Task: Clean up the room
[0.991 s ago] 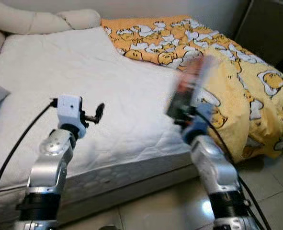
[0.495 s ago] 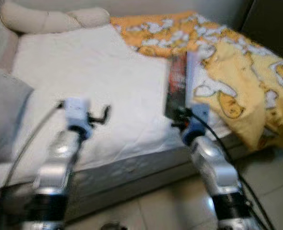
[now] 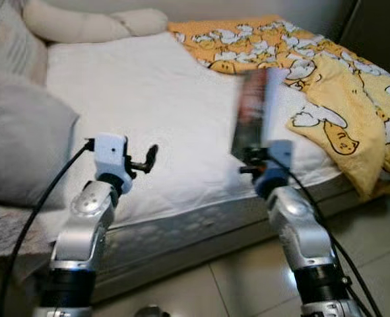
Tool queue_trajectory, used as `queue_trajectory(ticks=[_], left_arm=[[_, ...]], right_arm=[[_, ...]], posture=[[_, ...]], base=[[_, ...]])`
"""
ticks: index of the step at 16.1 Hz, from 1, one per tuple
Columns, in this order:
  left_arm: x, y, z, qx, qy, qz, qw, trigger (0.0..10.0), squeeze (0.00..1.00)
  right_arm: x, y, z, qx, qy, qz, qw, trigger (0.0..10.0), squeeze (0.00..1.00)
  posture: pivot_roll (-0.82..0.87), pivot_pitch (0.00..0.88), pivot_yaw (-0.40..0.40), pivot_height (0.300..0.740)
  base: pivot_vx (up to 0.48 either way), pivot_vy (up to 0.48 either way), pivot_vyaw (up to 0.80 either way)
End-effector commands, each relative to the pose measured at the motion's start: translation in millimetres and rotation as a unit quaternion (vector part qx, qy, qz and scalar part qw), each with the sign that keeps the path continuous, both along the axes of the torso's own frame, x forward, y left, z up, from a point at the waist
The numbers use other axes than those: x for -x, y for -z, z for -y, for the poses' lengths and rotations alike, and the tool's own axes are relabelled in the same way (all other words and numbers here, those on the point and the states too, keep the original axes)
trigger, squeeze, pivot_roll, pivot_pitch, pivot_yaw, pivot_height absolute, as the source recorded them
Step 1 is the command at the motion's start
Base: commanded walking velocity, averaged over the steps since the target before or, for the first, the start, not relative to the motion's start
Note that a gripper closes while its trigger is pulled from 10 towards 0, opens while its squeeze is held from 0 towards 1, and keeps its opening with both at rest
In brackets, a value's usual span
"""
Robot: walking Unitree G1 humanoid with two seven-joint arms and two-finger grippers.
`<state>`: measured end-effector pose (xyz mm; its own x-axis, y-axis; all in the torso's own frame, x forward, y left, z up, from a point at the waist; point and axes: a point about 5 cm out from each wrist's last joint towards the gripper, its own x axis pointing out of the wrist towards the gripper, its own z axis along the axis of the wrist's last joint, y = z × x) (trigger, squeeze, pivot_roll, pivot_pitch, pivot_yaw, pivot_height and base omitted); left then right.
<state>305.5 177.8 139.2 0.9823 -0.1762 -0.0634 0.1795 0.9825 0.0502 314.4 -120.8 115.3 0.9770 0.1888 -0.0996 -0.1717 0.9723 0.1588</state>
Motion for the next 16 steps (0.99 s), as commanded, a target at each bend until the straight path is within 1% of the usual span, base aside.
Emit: queue_trajectory(ticks=[1, 2, 3, 5, 6, 7, 8, 9, 12, 16], left_arm=[[-0.9, -7.1, -1.5, 0.003, -0.006, 0.017, 1.0, 10.0, 0.0], [-1.0, -7.3, -1.6, 0.001, -0.006, 0.018, 1.0, 10.0, 0.0], [-2.1, -8.7, -2.3, -0.007, -0.008, 0.023, 1.0, 10.0, 0.0], [-2.5, -9.2, -2.2, -0.007, -0.007, 0.025, 1.0, 10.0, 0.0], [-2.8, -9.4, -2.4, -0.006, -0.006, 0.026, 1.0, 10.0, 0.0], [-3.2, -9.4, -2.6, -0.007, -0.006, 0.026, 1.0, 10.0, 0.0], [-3.6, -9.7, -2.9, -0.006, -0.007, 0.027, 1.0, 10.0, 0.0], [-4.0, -9.7, -3.3, -0.007, -0.008, 0.027, 1.0, 10.0, 0.0], [-5.0, -9.7, -5.4, -0.007, -0.014, 0.029, 0.999, 10.0, 0.0], [-5.4, -9.6, -6.9, -0.008, -0.017, 0.028, 0.999, 10.0, 0.0]], right_arm=[[-4.2, -19.6, -3.2, -0.021, -0.002, 0.044, 0.999, 10.0, 0.0], [-4.2, -19.2, -3.0, -0.018, 0.002, 0.041, 0.999, 10.0, 0.0], [-4.1, -17.5, -5.9, -0.018, -0.014, 0.029, 0.999, 10.0, 0.0], [-4.0, -16.9, -8.2, -0.015, -0.023, 0.023, 0.999, 10.0, 0.0], [-4.3, -17.1, -8.0, -0.015, -0.02, 0.022, 0.999, 10.0, 0.0], [-5.5, -17.5, -5.6, 0.001, -0.009, 0.025, 1.0, 10.0, 0.0], [-6.2, -17.7, -5.5, -0.012, -0.01, 0.022, 1.0, 10.0, 0.0], [-6.7, -18.2, -5.2, -0.006, -0.012, 0.024, 1.0, 10.0, 0.0], [-4.8, -18.6, -11.5, 0.013, -0.033, 0.03, 0.999, 10.0, 0.0], [-5.1, -17.7, -10.4, 0.021, -0.028, 0.028, 0.999, 10.0, 0.0]], posture=[[0.08, 0.0, -0.015, 0.74], [0.08, 0.0, -0.015, 0.74], [0.08, 0.0, -0.012, 0.74], [0.08, 0.0, -0.011, 0.74], [0.08, 0.0, -0.012, 0.74], [0.08, 0.0, -0.012, 0.74], [0.08, 0.0, -0.011, 0.74], [0.08, 0.0, -0.01, 0.74], [0.08, 0.0, -0.01, 0.74], [0.08, 0.0, -0.008, 0.74]], base=[[0.0, 0.0, 0.0], [0.0, 0.0, 0.0], [0.0, 0.0, 0.0], [0.0, 0.0, 0.0], [0.0, 0.0, 0.8], [0.0, 0.0, 0.8], [0.0, 0.0, 0.8], [0.0, 0.0, 0.58], [0.254, 0.0, 0.0], [0.292, 0.0, 0.11]])
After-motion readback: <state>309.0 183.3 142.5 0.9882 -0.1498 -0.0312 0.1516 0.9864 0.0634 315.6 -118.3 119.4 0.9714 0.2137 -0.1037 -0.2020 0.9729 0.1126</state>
